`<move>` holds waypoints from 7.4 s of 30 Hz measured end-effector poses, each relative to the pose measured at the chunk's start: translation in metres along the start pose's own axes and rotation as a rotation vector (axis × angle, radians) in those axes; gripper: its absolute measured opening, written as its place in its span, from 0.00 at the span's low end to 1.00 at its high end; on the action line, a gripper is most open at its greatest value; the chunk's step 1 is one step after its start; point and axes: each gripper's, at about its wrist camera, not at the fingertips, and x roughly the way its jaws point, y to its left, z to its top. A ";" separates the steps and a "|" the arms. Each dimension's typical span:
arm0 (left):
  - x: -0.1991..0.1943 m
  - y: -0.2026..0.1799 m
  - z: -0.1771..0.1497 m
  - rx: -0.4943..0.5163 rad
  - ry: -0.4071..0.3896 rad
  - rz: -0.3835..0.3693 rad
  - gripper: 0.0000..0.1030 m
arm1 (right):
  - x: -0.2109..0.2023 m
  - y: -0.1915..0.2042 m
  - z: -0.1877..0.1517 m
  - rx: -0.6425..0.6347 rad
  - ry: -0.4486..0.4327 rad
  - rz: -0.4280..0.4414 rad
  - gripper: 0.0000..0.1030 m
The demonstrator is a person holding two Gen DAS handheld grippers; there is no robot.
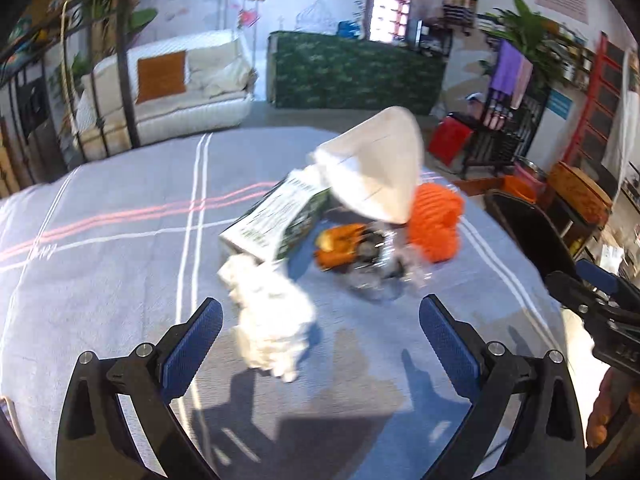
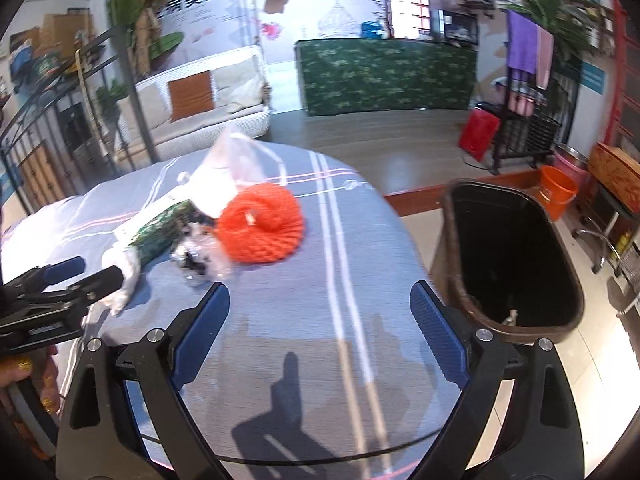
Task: Collect trash
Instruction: 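Grasp the crumpled white tissue with the left tool, then grasp the clear plastic bag with black lid with the right tool while the left tool holds the tissue, then carry the clear bag over the wastebasket and open the right tool while the left tool carries the tissue, then lower the tissue into the wastebasket and open the left tool, then move both tools back over the remaining trash on the bed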
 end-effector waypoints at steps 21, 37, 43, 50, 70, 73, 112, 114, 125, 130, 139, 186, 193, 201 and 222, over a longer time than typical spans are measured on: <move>0.024 0.037 -0.004 -0.114 0.135 0.001 0.27 | 0.021 0.067 0.000 -0.124 0.111 0.156 0.88; -0.021 0.070 -0.004 -0.205 0.028 0.016 0.25 | 0.083 0.127 0.023 -0.330 0.227 0.219 0.81; -0.018 0.068 -0.006 -0.201 0.033 -0.006 0.25 | 0.101 0.140 0.025 -0.396 0.233 0.133 0.80; -0.018 0.068 -0.007 -0.196 0.033 -0.024 0.25 | 0.121 0.149 0.014 -0.493 0.267 0.015 0.56; -0.027 0.060 -0.005 -0.178 0.004 -0.027 0.25 | 0.064 0.136 0.009 -0.419 0.193 0.104 0.36; -0.028 0.055 -0.004 -0.165 -0.005 -0.034 0.25 | 0.054 0.131 0.008 -0.404 0.183 0.119 0.36; -0.012 -0.088 0.013 0.098 -0.033 -0.282 0.25 | -0.006 -0.057 0.006 -0.008 0.009 -0.066 0.36; -0.010 -0.101 0.014 0.117 -0.037 -0.299 0.25 | 0.000 -0.080 0.010 0.021 0.004 -0.118 0.36; -0.002 -0.151 0.023 0.211 -0.054 -0.354 0.25 | 0.055 -0.171 0.020 0.151 0.083 -0.245 0.36; 0.000 -0.159 0.026 0.222 -0.061 -0.360 0.25 | 0.077 -0.192 0.016 0.168 0.116 -0.277 0.37; -0.002 -0.171 0.024 0.242 -0.064 -0.371 0.25 | 0.083 -0.206 0.008 0.196 0.098 -0.311 0.78; 0.092 -0.321 0.053 0.449 0.093 -0.523 0.26 | -0.049 -0.207 -0.060 0.337 -0.073 -0.320 0.84; 0.103 -0.321 0.052 0.403 0.078 -0.470 0.74 | -0.047 -0.215 -0.067 0.348 -0.041 -0.326 0.84; 0.087 -0.304 0.055 0.380 0.045 -0.435 0.95 | -0.043 -0.209 -0.067 0.335 -0.026 -0.327 0.84; 0.038 -0.193 0.056 0.188 0.016 -0.353 0.95 | -0.025 -0.165 -0.047 0.271 0.005 -0.250 0.84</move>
